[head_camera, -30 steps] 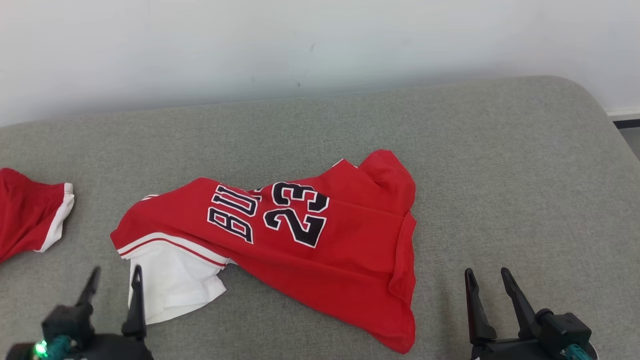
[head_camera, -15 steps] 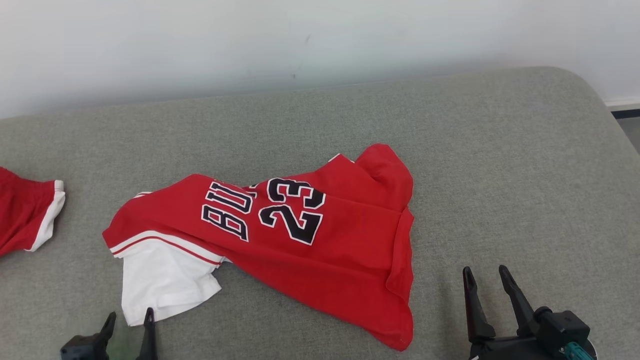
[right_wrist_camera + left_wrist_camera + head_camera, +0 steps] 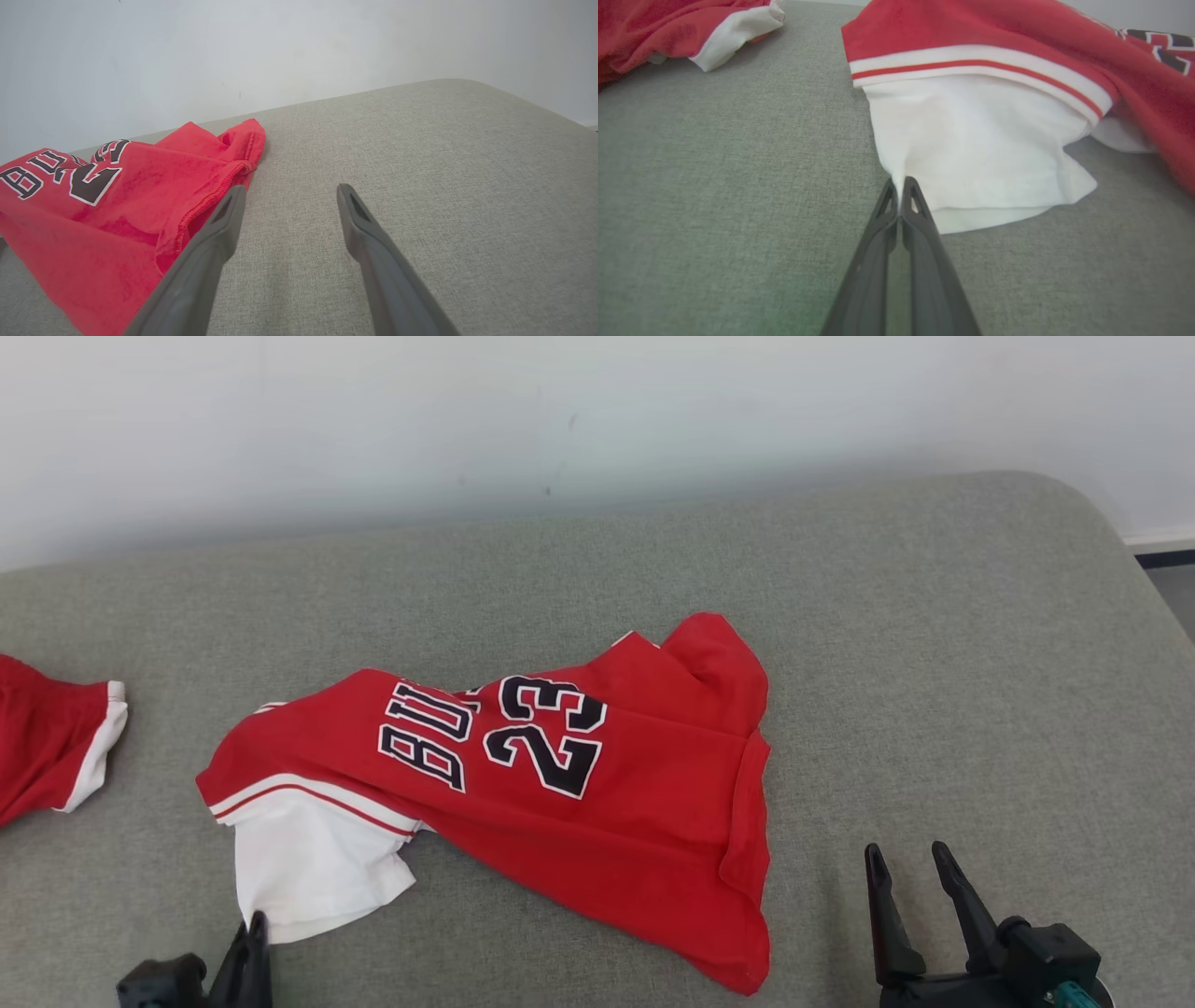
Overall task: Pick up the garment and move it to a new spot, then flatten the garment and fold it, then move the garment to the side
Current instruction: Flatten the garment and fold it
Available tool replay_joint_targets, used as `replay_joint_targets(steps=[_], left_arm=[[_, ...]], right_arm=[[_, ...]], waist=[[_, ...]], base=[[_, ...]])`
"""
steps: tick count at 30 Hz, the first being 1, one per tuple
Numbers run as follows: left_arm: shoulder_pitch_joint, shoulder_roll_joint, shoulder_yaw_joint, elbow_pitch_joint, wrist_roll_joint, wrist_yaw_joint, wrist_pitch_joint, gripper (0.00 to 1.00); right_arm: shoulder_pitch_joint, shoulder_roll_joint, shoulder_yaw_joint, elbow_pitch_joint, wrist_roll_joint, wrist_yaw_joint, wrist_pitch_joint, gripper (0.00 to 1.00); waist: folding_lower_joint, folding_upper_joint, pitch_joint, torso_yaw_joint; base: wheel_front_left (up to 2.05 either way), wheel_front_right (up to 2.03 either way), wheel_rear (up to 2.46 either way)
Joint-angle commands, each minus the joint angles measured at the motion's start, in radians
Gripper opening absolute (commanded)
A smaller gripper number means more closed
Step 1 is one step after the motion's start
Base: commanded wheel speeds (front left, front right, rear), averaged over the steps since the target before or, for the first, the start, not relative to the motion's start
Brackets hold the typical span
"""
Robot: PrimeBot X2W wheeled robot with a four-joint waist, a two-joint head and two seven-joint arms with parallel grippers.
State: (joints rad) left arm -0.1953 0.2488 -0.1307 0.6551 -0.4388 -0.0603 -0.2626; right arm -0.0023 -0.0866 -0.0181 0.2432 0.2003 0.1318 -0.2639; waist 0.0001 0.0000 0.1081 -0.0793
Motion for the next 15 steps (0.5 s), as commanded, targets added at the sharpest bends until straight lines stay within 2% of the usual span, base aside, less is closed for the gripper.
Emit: replay_joint_targets(steps=[1, 7, 15], left_arm=[[0.025, -0.01, 0.008, -0.02, 0.004, 0.007, -0.003, 0.0], [0.157, -0.066, 0.082, -0.183, 0.019, 0.036, -0.003, 0.0], [0.301, -0.124, 0.062, -0.285, 0.044, 0.045, -0.003, 0.0]], right_arm=[[0.01, 0.003, -0.003, 0.001, 0.0, -0.002, -0.001, 1.0], [0.031, 0.004, -0.008, 0.004, 0.005, -0.002, -0.001, 1.0], [0.057, -0.004, -0.008, 0.007, 0.011, -0.002, -0.001, 1.0]], waist=[[-0.0001, 0.0, -0.012, 0.007], [-0.0001, 0.0, -0.04, 0.023], [-0.0001, 0.0, -0.057, 0.045]], base=[[0.0, 0.0, 0.0], [0.0, 0.0, 0.0], [0.0, 0.0, 0.0]])
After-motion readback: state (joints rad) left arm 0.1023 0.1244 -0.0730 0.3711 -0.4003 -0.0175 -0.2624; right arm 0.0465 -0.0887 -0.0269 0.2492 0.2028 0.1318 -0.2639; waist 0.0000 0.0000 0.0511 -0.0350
